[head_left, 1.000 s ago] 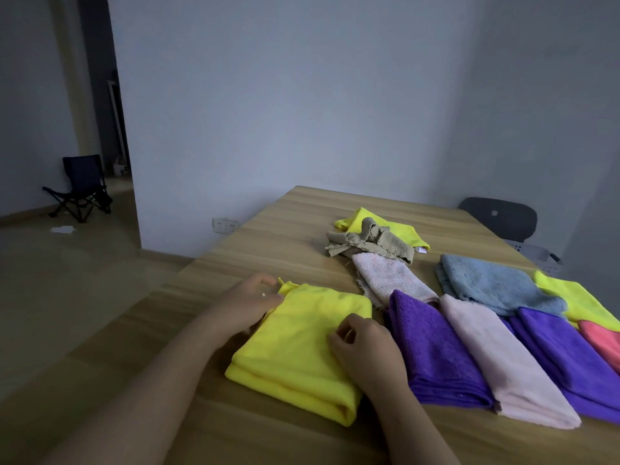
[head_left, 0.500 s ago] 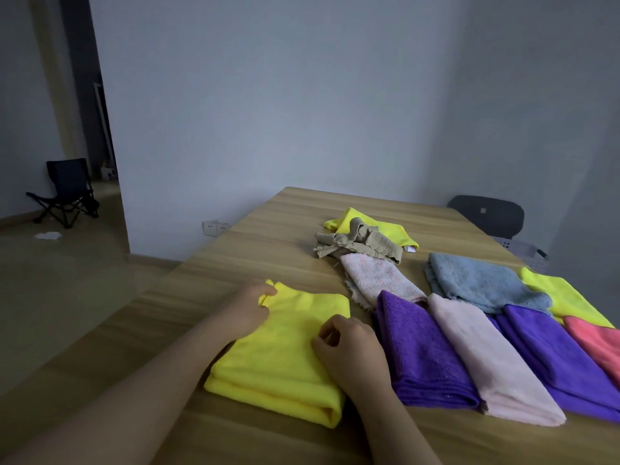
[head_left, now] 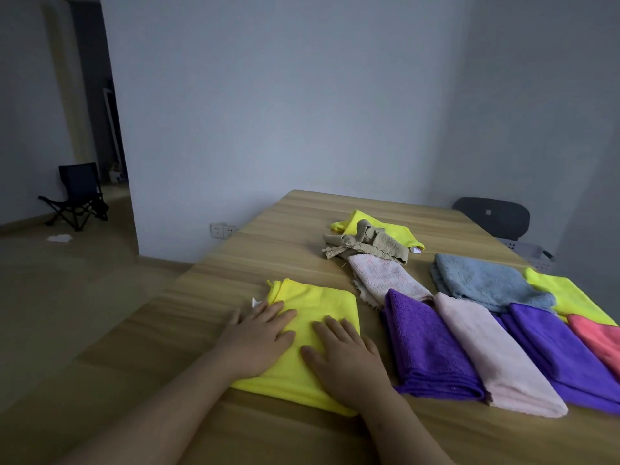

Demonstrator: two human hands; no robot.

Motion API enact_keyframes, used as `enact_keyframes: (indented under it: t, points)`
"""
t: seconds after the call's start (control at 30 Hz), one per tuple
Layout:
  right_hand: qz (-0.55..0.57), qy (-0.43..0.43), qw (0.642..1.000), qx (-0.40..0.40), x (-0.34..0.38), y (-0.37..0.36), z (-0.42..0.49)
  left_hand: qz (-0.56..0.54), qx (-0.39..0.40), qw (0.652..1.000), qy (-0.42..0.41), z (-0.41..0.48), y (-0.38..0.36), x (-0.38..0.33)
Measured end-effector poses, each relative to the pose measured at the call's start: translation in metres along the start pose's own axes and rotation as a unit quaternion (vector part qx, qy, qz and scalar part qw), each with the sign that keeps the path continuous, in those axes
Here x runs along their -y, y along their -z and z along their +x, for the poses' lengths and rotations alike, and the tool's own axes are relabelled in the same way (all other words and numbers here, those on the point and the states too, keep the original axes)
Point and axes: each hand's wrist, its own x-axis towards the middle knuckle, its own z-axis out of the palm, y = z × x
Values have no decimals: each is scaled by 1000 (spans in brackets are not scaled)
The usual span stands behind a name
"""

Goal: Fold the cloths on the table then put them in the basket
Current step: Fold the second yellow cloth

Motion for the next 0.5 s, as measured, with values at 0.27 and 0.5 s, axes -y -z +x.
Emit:
enact_keyframes:
  t: [0.27,0.5]
  points:
    - [12,82,987,-139,-5,2,-30,-109,-119,979,-121,-42,4,12]
    - [-54,65,996,18,-4,2,-40,10,-9,999,-50,-58,1,8]
